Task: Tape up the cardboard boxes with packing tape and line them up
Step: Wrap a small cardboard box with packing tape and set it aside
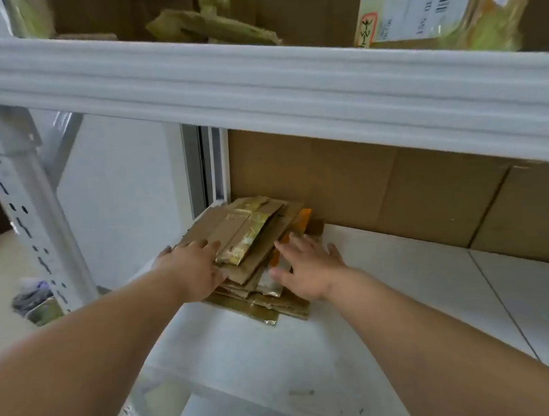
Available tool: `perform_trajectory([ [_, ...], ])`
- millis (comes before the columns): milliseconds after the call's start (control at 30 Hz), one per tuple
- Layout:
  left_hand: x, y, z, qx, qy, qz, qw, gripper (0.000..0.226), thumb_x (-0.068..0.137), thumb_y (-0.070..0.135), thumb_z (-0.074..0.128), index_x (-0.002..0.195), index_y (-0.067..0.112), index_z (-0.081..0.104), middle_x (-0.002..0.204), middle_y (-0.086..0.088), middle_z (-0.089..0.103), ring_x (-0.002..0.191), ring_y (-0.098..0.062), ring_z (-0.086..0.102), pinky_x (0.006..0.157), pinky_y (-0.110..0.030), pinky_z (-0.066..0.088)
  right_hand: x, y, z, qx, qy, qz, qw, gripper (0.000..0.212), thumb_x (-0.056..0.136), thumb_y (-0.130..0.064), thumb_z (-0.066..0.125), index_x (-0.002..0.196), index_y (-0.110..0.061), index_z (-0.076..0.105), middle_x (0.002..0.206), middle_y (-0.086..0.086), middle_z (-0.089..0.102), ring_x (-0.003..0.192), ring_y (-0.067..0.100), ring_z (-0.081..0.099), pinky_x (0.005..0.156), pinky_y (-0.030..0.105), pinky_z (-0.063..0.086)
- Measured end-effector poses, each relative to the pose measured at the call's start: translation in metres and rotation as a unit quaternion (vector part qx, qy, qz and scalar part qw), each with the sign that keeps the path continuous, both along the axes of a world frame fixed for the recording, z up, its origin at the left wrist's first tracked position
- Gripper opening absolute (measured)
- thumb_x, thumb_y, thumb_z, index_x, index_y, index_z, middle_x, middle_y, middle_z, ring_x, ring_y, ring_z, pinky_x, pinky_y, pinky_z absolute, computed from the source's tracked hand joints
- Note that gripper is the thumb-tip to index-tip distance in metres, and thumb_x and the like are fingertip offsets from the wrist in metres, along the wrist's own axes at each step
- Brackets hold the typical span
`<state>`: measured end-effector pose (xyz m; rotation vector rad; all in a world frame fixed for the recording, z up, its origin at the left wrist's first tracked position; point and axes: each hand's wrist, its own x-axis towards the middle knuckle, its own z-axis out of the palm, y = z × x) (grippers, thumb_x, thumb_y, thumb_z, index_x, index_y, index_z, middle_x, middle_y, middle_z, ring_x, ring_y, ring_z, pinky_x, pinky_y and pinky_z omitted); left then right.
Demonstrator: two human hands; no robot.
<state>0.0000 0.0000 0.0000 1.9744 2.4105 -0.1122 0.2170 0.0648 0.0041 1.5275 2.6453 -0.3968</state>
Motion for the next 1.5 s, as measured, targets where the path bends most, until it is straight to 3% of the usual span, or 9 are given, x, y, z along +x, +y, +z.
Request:
perform_trajectory([
  [200, -0.012, 0.029, -0.006, -0.005, 0.029, -0.107, 0.994, 0.067, 0.096, 0.059, 0.04, 0.155, 0.034, 0.017, 0.158, 0.006, 0.031, 0.141, -0.024, 0.037, 0.115, -0.044, 0.029, -0.031, 0.012, -0.007, 0.021, -0.01, -0.003, 1.0, 0.068, 0.098, -0.063, 0.029, 0.156, -0.039, 0.004, 0.166, -0.006, -0.01, 0.152, 0.019, -0.011, 0.121, 0.054, -0.005],
  [400, -0.019, 0.041, -0.009, 0.011, 0.036, -0.171, 0.984, 0.051, 0.103, 0.047, 0.03, 0.152, 0.037, 0.024, 0.152, 0.006, 0.04, 0.127, -0.025, 0.05, 0.096, -0.042, 0.048, -0.033, 0.015, -0.017, 0.009, -0.011, -0.029, 0.999, 0.067, 0.1, -0.06, 0.032, 0.157, -0.039, 0.004, 0.166, -0.007, -0.011, 0.152, 0.018, -0.012, 0.122, 0.052, -0.006],
  [600, -0.019, 0.036, 0.009, 0.189, -0.058, -0.068, 0.978, 0.028, 0.097, 0.014, 0.04, 0.121, 0.027, 0.046, 0.086, 0.004, 0.051, 0.075, -0.02, 0.054, 0.071, -0.038, 0.053, -0.026, 0.016, -0.025, 0.001, 0.02, -0.058, 0.998, 0.068, 0.099, -0.06, 0.034, 0.156, -0.038, 0.004, 0.166, -0.006, -0.008, 0.153, 0.022, -0.003, 0.122, 0.054, 0.0],
  [767, -0.022, 0.041, 0.033, 0.344, -0.208, 0.041, 0.915, 0.023, 0.096, 0.007, 0.036, 0.109, 0.021, 0.049, 0.091, -0.001, 0.053, 0.08, -0.03, 0.053, 0.071, -0.04, 0.045, -0.022, 0.01, -0.029, -0.001, 0.033, -0.083, 0.996, 0.067, 0.099, -0.059, 0.035, 0.156, -0.038, 0.006, 0.166, -0.007, -0.005, 0.153, 0.022, 0.004, 0.121, 0.055, 0.002],
  [933, -0.005, 0.036, 0.052, 0.432, -0.3, 0.033, 0.85, 0.019, 0.098, 0.013, 0.034, 0.101, 0.018, 0.052, 0.086, -0.007, 0.06, 0.078, -0.031, 0.054, 0.069, -0.044, 0.046, -0.001, 0.006, -0.024, 0.009, 0.069, -0.108, 0.992, 0.07, 0.1, -0.056, 0.038, 0.157, -0.037, 0.001, 0.166, -0.004, 0.002, 0.152, 0.025, 0.012, 0.122, 0.052, 0.008],
  [1167, 0.058, 0.014, 0.056, 0.332, -0.384, -0.018, 0.861, 0.022, 0.105, 0.025, 0.037, 0.101, 0.012, 0.055, 0.085, -0.012, 0.056, 0.063, -0.019, 0.048, 0.056, -0.031, 0.036, 0.085, -0.004, -0.008, 0.006, 0.315, -0.263, 0.912, 0.085, 0.098, -0.036, 0.055, 0.158, -0.026, -0.004, 0.164, 0.001, 0.009, 0.147, 0.028, 0.026, 0.116, 0.042, 0.031],
  [1300, 0.104, -0.001, 0.039, 0.254, -0.434, -0.051, 0.863, 0.024, 0.105, 0.029, 0.041, 0.103, 0.011, 0.057, 0.087, -0.011, 0.057, 0.084, -0.035, 0.059, 0.078, -0.044, 0.052, 0.148, -0.024, -0.002, -0.012, 0.462, -0.326, 0.825, 0.094, 0.091, -0.034, 0.065, 0.157, -0.027, -0.001, 0.164, 0.002, 0.015, 0.145, 0.029, 0.032, 0.11, 0.04, 0.037],
  [1400, 0.142, -0.016, 0.023, 0.212, -0.46, -0.065, 0.86, 0.022, 0.105, 0.029, 0.043, 0.099, 0.016, 0.06, 0.088, -0.009, 0.057, 0.089, -0.033, 0.059, 0.088, -0.054, 0.053, 0.192, -0.043, -0.005, -0.027, 0.491, -0.335, 0.804, 0.066, 0.097, -0.021, 0.054, 0.153, -0.031, 0.02, 0.147, 0.006, 0.047, 0.129, 0.03, 0.05, 0.099, 0.038, 0.044],
  [1500, 0.173, -0.028, 0.01, 0.171, -0.497, -0.064, 0.848, 0.022, 0.105, 0.028, 0.043, 0.094, 0.02, 0.06, 0.091, -0.014, 0.061, 0.087, -0.035, 0.06, 0.08, -0.046, 0.051, 0.222, -0.066, -0.009, -0.047, 0.476, -0.329, 0.814, 0.043, 0.101, -0.018, 0.044, 0.142, -0.029, 0.041, 0.127, 0.006, 0.06, 0.114, 0.027, 0.057, 0.087, 0.033, 0.043],
])
